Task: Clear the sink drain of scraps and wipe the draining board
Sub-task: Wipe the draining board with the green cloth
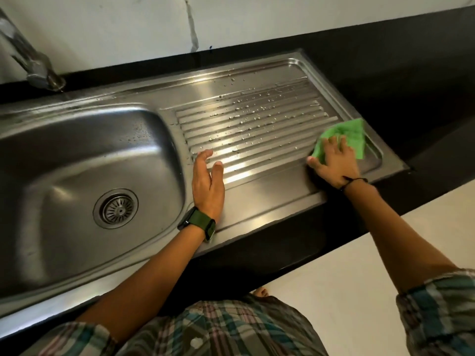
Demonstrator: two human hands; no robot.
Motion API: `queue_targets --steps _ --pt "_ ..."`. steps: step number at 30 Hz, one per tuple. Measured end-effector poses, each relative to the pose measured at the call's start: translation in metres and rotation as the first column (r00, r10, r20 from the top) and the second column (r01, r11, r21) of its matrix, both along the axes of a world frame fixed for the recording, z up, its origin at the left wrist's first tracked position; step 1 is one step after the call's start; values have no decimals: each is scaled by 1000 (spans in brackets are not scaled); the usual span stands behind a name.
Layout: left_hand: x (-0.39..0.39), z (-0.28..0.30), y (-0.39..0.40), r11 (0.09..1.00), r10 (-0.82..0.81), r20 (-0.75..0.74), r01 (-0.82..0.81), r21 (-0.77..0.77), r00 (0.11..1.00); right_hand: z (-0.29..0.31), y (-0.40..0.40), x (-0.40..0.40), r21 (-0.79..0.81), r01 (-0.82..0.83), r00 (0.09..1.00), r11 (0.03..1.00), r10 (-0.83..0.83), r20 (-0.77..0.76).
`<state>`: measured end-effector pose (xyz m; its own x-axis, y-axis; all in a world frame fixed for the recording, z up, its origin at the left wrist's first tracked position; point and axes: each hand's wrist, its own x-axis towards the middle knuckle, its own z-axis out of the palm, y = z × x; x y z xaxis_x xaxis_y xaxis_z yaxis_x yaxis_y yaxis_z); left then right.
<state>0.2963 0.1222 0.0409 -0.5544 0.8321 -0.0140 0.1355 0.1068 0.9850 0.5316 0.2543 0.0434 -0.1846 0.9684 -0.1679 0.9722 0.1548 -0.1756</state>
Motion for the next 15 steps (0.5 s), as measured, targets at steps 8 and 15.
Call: queue_targets --steps 8,15 --pt "-20 -4 5 968 247 178 -250 -3 953 -10 -121 -176 -25 -551 830 834 545 -119" --pt "-31 -3 -1 972 223 157 -231 34 962 -5 -75 -112 91 -539 840 838 542 -15"
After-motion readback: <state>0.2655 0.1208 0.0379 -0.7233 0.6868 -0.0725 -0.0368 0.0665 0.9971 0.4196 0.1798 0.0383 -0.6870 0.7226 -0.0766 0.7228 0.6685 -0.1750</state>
